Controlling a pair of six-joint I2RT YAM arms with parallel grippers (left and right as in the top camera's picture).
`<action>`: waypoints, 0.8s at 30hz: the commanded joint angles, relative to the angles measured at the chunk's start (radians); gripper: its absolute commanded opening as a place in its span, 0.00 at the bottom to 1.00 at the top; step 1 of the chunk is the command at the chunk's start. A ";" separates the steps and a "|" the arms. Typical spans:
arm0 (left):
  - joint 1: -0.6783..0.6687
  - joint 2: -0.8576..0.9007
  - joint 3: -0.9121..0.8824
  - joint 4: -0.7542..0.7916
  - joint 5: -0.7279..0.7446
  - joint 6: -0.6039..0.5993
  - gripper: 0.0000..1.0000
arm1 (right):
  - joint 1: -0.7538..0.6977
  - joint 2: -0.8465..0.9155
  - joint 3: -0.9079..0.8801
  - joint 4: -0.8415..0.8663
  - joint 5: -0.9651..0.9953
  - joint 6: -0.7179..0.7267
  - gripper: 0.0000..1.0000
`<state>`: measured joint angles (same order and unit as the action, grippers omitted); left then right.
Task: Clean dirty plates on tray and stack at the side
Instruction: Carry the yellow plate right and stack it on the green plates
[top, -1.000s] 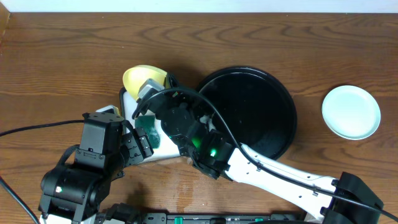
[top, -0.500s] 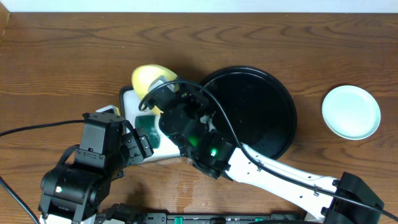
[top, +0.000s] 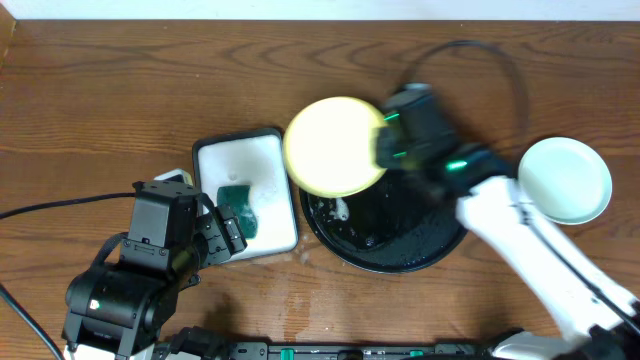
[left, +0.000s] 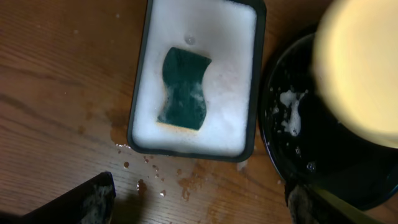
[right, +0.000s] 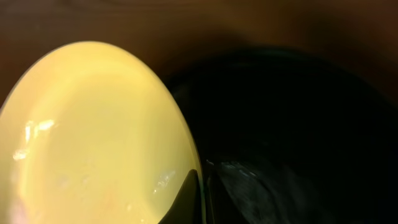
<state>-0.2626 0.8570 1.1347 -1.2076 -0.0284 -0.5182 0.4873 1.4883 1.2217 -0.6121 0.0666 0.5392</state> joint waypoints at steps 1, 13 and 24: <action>0.004 -0.001 0.016 -0.004 -0.001 0.013 0.88 | -0.169 -0.084 0.009 -0.070 -0.184 0.045 0.01; 0.004 -0.001 0.016 -0.004 -0.001 0.013 0.88 | -0.891 -0.087 -0.088 -0.193 -0.176 -0.061 0.01; 0.004 -0.001 0.016 -0.004 -0.001 0.013 0.88 | -1.234 -0.069 -0.327 0.048 -0.101 -0.019 0.01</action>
<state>-0.2626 0.8570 1.1347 -1.2079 -0.0284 -0.5182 -0.7136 1.4029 0.9459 -0.6067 -0.0574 0.4980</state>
